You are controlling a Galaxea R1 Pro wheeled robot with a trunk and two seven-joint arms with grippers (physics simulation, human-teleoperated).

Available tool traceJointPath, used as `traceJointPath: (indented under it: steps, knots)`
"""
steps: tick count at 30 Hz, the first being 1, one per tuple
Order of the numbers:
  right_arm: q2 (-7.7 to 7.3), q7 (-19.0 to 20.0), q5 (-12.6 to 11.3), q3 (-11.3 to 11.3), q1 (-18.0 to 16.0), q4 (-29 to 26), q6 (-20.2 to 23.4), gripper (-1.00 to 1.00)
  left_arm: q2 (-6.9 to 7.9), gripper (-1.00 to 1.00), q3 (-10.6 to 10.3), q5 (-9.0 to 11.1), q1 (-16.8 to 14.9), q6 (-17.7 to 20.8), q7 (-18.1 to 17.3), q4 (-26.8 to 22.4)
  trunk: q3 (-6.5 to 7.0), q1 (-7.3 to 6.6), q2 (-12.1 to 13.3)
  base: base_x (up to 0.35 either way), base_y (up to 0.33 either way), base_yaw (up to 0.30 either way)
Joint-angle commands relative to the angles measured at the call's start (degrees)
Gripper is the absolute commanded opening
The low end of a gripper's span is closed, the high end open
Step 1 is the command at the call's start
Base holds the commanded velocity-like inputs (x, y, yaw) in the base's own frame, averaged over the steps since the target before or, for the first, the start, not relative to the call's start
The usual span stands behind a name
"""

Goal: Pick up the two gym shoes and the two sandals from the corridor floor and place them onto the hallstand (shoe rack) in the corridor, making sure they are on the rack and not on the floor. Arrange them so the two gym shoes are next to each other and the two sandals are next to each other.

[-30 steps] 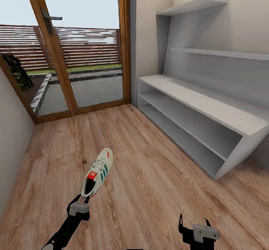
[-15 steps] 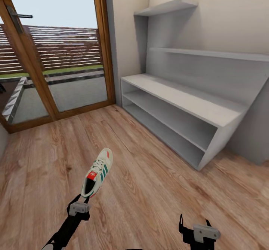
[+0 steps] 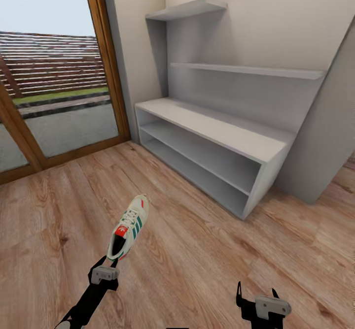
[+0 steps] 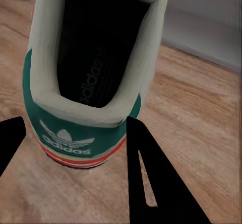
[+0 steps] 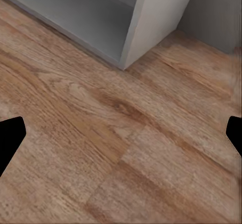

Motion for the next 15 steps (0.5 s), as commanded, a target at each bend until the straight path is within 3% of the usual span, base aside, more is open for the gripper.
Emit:
traceJointPath:
  steps: [1, 9, 15]
  knots:
    - [0.01, -0.34, 0.42, 0.05, -0.02, 0.00, 0.10, 1.00, -0.02, -1.00, 0.19, 0.03, -0.02, -0.13, -0.39, 0.01, -0.04, 0.02, -0.01, 0.279, 0.005, -0.284]
    - [-0.05, -0.34, 0.42, 0.05, -0.06, 0.00, 0.08, 1.00, -0.01, -1.00, 0.14, 0.03, -0.02, -0.17, -0.39, 0.01, -0.04, 0.02, -0.01, 0.291, 0.043, -0.284]
    - [-0.08, -0.34, 0.42, 0.05, -0.07, 0.05, 0.10, 1.00, -0.02, -1.00, 0.12, 0.00, -0.02, -0.20, -0.39, 0.01, -0.04, 0.02, -0.01, 0.113, 0.021, -0.284]
